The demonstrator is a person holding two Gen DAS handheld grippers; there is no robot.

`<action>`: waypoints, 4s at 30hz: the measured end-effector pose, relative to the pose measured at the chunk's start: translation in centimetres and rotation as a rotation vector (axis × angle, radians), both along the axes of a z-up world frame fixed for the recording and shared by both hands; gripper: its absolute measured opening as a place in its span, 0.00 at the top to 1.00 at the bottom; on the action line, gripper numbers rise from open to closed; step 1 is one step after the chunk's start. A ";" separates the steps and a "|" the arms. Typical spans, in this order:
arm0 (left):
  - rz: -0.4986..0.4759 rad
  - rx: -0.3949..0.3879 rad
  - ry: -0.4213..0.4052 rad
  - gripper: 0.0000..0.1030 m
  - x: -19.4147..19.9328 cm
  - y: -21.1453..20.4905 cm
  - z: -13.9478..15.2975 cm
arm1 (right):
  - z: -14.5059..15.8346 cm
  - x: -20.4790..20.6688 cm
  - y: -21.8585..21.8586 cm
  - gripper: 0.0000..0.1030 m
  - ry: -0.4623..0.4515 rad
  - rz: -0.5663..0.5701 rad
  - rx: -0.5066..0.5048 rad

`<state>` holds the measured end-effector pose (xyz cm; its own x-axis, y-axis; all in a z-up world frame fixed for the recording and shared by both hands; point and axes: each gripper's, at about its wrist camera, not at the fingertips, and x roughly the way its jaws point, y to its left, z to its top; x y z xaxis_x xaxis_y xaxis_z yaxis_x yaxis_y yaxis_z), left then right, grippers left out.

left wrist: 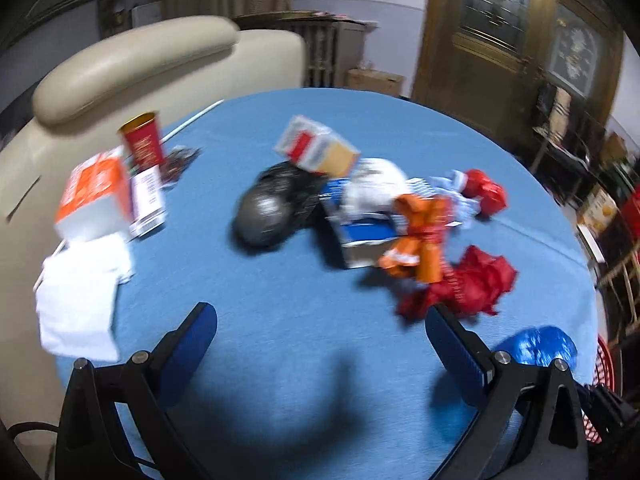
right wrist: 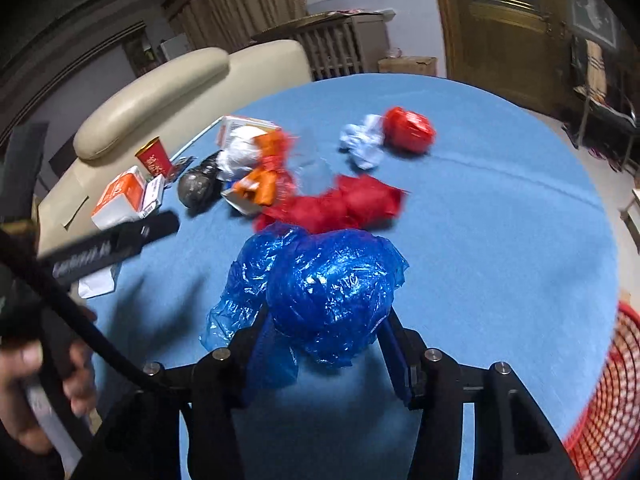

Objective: Collect trash
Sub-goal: 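Grasp the blue plastic bag bundle with the right tool, then grasp the red plastic bundle with the left tool while the right tool holds the blue bag, then drop the blue bag into the red basket while the left tool carries the red bundle, then lower the red bundle into the red basket and open the left tool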

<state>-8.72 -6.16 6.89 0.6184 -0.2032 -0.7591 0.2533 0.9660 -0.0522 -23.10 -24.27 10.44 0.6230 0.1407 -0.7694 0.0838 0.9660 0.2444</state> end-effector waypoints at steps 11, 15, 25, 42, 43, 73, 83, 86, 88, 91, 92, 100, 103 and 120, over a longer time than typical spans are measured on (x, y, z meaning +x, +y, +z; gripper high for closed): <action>-0.438 0.095 -0.041 0.00 -1.1 -10.7 0.5 | 0.5 -1.8 -4.9 0.48 -0.020 -0.202 0.059; -0.535 0.155 -0.004 0.00 0.0 -12.9 -0.9 | 0.7 -2.7 -6.3 0.48 -0.026 -0.239 0.074; -0.530 0.138 0.156 0.48 2.2 -12.9 -4.1 | 0.5 -3.3 -7.7 0.48 -0.030 -0.277 0.099; -0.346 -0.112 0.117 0.50 -4.9 -3.7 -1.8 | 1.8 -4.2 -5.6 0.48 -0.055 -0.246 0.068; -0.340 -0.118 0.114 0.50 -5.0 -3.4 -1.7 | 1.9 -4.2 -5.4 0.48 -0.057 -0.243 0.065; -0.549 -0.150 0.018 0.50 -11.4 -13.4 2.9 | 2.0 -13.5 -16.6 0.48 -0.041 -0.590 -0.038; -0.642 -0.127 0.019 0.50 -13.3 -18.0 2.9 | -2.0 -15.2 -20.1 0.46 0.081 -0.642 -0.014; -0.670 -0.122 0.020 0.50 -14.0 -19.4 3.0 | -2.9 -15.2 -20.4 0.33 0.120 -0.649 0.006; -0.685 -0.117 0.020 0.50 -14.4 -20.1 3.0 | -3.3 -15.6 -20.8 0.29 0.132 -0.659 0.015; -0.714 -0.111 0.026 0.50 -15.1 -21.5 2.9 | -3.2 -16.0 -21.1 0.29 0.123 -0.690 0.019; -0.721 -0.110 0.030 0.50 -15.2 -21.9 2.9 | -2.9 -16.5 -21.5 0.29 0.112 -0.706 0.024; -0.817 -0.086 0.065 0.50 -17.4 -26.0 2.1 | -1.0 -18.7 -23.8 0.29 0.030 -0.814 0.037; -0.850 -0.073 0.082 0.50 -18.3 -27.3 1.7 | -0.3 -19.8 -24.4 0.28 -0.004 -0.855 0.037; -0.779 -0.051 0.105 0.29 -16.9 -27.5 0.9 | 1.8 -21.3 -25.4 0.28 -0.071 -0.916 0.043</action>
<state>-25.58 -33.69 7.80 0.2092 -0.5847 -0.7838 0.8476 0.5081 -0.1528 -44.43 -49.63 12.23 0.5509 -0.4037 -0.7305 0.7952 0.5197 0.3125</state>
